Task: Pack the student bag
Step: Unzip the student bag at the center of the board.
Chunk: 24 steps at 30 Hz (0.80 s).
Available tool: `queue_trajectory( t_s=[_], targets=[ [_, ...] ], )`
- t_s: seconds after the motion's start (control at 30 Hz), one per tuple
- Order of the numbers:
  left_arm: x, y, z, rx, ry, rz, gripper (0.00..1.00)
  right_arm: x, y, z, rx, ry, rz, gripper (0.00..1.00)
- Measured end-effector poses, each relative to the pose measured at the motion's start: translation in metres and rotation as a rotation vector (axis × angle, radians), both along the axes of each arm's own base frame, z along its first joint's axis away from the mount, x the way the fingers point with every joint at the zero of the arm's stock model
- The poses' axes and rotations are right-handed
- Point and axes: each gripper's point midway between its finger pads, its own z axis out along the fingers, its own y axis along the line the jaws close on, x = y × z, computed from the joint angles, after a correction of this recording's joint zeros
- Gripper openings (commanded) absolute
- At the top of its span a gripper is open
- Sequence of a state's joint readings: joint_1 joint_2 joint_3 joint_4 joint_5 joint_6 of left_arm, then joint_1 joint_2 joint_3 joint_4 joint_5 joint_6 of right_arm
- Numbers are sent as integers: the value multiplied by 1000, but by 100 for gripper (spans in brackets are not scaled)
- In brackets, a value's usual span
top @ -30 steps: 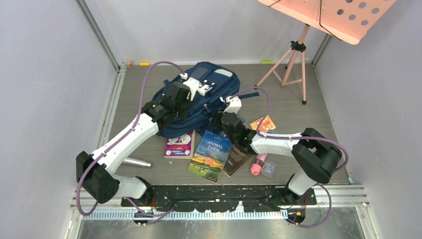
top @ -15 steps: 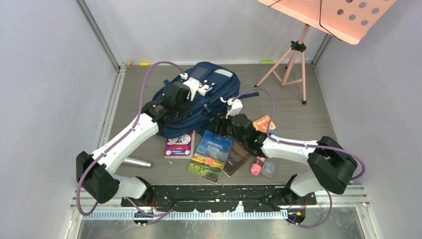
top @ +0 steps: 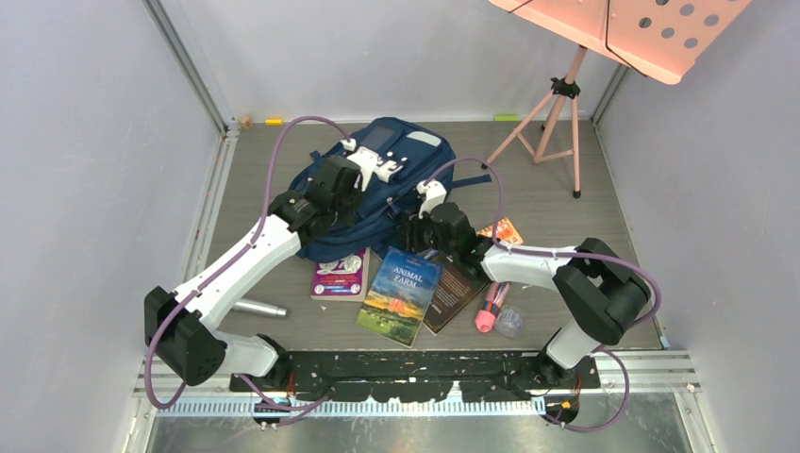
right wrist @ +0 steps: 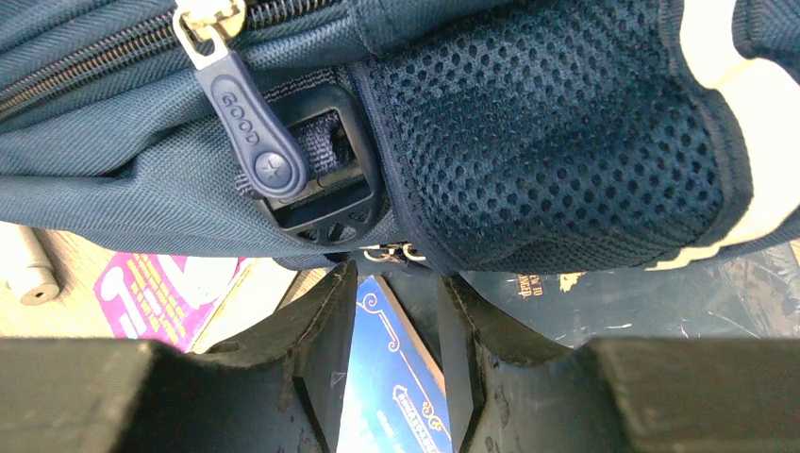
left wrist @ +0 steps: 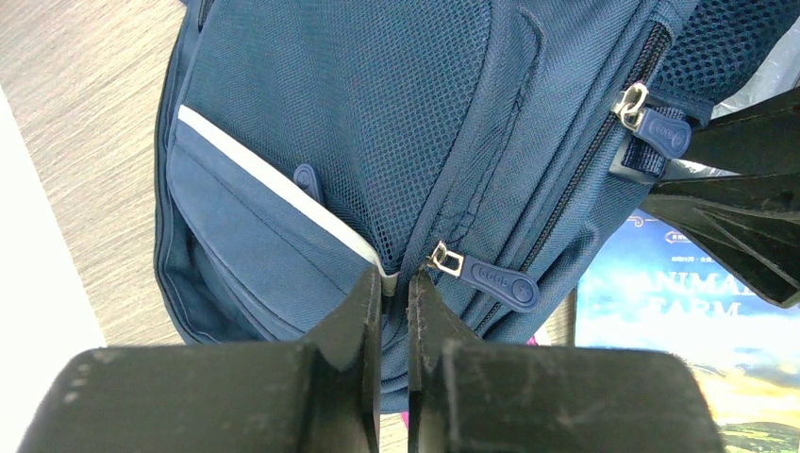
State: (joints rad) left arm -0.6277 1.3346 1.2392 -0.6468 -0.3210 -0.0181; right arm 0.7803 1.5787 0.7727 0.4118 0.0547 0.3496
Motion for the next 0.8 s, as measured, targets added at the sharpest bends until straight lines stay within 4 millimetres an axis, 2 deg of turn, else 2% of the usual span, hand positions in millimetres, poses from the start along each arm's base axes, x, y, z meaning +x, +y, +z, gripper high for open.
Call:
queue_trajectory(
  t_s=[0.33,0.47,0.53,0.8],
  targets=[
    [0,-1,0,-2,1,-2,0,13,4,-11,-38,-28,-12,33],
    [0,-1,0,-3,1,-2,0,17,4,-14,-52,-36,-17,10],
    [0,-1,0,-6,1,-4,0,18,6,-11,-52,-48,-15,2],
    [1,-2,-1,-5,2,-2,0,19,6,-10,-59,-54,-12,0]
  ],
)
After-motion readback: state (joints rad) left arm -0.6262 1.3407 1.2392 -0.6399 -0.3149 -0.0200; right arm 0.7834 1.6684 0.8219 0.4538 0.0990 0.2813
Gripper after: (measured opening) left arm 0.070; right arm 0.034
